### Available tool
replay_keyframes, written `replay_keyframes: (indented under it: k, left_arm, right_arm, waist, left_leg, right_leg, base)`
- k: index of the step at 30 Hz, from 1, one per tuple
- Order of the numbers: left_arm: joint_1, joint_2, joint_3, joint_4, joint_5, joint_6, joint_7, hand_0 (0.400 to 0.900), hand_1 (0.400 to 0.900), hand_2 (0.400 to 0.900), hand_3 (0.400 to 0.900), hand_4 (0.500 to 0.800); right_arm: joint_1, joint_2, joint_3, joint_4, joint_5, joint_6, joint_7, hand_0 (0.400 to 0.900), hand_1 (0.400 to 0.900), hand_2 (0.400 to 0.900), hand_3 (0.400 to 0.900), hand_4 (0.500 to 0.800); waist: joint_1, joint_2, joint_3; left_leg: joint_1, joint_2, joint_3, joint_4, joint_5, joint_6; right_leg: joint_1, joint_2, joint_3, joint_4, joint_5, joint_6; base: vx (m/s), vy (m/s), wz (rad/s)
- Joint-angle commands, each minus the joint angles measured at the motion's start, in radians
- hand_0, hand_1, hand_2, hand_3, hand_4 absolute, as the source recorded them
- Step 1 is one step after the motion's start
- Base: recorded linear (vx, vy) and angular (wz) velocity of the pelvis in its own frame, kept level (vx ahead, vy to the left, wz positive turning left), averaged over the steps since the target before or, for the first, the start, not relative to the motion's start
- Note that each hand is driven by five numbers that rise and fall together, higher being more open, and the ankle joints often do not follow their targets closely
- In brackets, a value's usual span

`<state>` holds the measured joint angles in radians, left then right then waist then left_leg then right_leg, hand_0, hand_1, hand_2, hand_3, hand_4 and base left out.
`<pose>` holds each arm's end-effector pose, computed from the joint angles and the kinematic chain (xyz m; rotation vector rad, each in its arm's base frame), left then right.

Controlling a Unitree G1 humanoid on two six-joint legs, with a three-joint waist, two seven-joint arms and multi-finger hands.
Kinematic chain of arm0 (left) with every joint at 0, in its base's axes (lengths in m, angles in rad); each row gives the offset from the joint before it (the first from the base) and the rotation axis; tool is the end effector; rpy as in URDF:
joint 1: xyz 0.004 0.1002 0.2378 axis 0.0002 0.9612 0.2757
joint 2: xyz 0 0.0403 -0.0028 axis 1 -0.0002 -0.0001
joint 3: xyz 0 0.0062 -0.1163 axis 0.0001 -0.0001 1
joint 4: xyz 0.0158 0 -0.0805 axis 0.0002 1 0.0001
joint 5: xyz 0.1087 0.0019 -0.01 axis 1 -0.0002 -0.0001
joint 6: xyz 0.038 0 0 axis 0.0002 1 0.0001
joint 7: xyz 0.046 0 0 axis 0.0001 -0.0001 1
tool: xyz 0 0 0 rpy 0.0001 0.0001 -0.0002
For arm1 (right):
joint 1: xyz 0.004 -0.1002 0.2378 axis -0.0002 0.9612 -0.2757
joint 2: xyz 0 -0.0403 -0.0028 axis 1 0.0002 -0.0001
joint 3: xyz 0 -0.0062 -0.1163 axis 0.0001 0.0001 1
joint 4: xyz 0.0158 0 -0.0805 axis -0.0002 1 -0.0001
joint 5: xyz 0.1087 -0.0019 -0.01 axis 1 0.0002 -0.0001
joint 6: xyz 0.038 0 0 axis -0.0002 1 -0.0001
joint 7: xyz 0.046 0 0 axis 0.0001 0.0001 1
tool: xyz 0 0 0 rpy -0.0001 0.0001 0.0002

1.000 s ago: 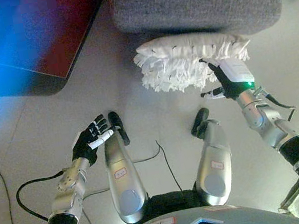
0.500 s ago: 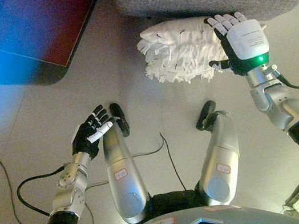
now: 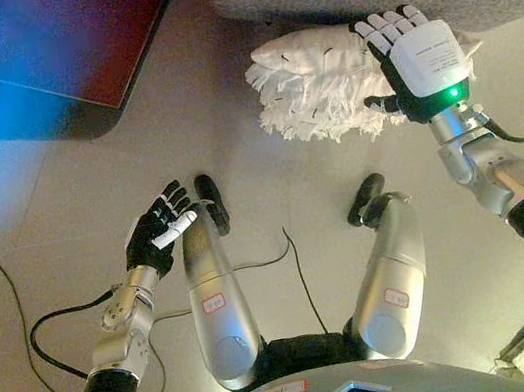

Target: Pick up the pillow and put it on the sofa.

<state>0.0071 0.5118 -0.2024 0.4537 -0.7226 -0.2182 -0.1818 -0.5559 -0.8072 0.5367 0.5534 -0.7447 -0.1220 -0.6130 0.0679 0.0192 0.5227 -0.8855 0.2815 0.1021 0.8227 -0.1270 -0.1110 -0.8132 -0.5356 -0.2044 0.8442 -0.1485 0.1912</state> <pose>0.1867 0.2594 -0.0243 -0.1717 0.2589 -0.0624 0.3001 -0.2649 0.0862 -1.6312 -0.4987 -0.1265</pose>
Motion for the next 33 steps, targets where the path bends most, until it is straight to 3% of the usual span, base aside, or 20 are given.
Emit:
replay_keyframes:
  k: [1,11,16,23,25,27,33]
  left_arm:
    - [0.014,0.036,-0.045,-0.060,-0.048,-0.082,-0.002,0.900,0.900,0.900,0.900,0.800]
    - [-0.001,0.038,-0.073,-0.141,-0.092,-0.103,0.012,0.900,0.900,0.900,0.900,0.800]
    - [0.011,0.039,-0.071,-0.168,-0.096,-0.098,0.017,0.900,0.900,0.900,0.900,0.800]
    - [0.025,0.040,-0.068,-0.199,-0.095,-0.078,0.011,0.900,0.900,0.900,0.900,0.800]
    - [0.025,0.040,-0.068,-0.199,-0.095,-0.078,0.011,0.900,0.900,0.900,0.900,0.800]
    - [0.033,0.039,-0.068,-0.216,-0.091,-0.062,0.010,0.900,0.900,0.900,0.900,0.800]
    - [0.037,0.038,-0.071,-0.227,-0.095,-0.059,0.008,0.900,0.900,0.900,0.900,0.800]
  right_arm:
    - [-0.100,-0.068,-0.014,0.014,0.074,-0.008,-0.026,0.900,0.900,0.900,0.900,0.800]
    - [-0.248,-0.046,0.063,0.141,0.203,0.013,0.065,0.900,0.900,0.900,0.900,0.800]
    - [-0.288,-0.013,0.078,0.192,0.297,0.035,0.223,0.900,0.900,0.900,0.900,0.800]
    - [-0.334,0.033,0.092,0.244,0.400,0.096,0.394,0.900,0.900,0.900,0.900,0.800]
    - [-0.334,0.033,0.092,0.244,0.400,0.096,0.394,0.900,0.900,0.900,0.900,0.800]
    - [-0.346,0.058,0.097,0.265,0.414,0.118,0.467,0.900,0.900,0.900,0.900,0.800]
    - [-0.383,0.084,0.102,0.309,0.400,0.177,0.481,0.900,0.900,0.900,0.900,0.800]
  waist:
    - [0.038,0.031,-0.003]
    - [0.074,0.051,-0.003]
    - [0.095,0.059,-0.003]
    - [0.118,0.070,-0.003]
    - [0.118,0.070,-0.003]
    - [0.128,0.070,-0.003]
    - [0.138,0.077,-0.003]
  left_leg:
    - [0.061,0.069,-0.053,0.124,-0.186,0.002]
    - [-0.017,0.039,-0.078,0.237,-0.226,0.030]
    - [-0.042,0.028,-0.094,0.308,-0.250,0.041]
    - [-0.056,0.017,-0.120,0.377,-0.258,0.038]
    - [-0.056,0.017,-0.120,0.377,-0.258,0.038]
    - [-0.059,0.013,-0.133,0.389,-0.252,0.034]
    - [-0.068,0.012,-0.143,0.392,-0.236,0.031]
  right_leg:
    - [-0.083,0.006,-0.010,0.028,0.036,-0.024]
    - [-0.153,0.005,-0.025,0.148,-0.021,-0.060]
    - [-0.176,-0.007,-0.024,0.219,-0.059,-0.073]
    - [-0.189,-0.016,-0.011,0.286,-0.097,-0.082]
    - [-0.189,-0.016,-0.011,0.286,-0.097,-0.082]
    - [-0.194,-0.018,-0.005,0.298,-0.100,-0.084]
    - [-0.204,-0.018,0.004,0.301,-0.092,-0.083]
  base:
    - [-0.01,-0.011,0.08]
    - [-0.02,-0.002,0.10]
    - [0.00,-0.006,0.08]
    - [0.01,-0.005,0.05]
    - [0.00,0.000,0.00]
    - [0.00,0.000,0.00]
    - [0.00,0.000,0.00]
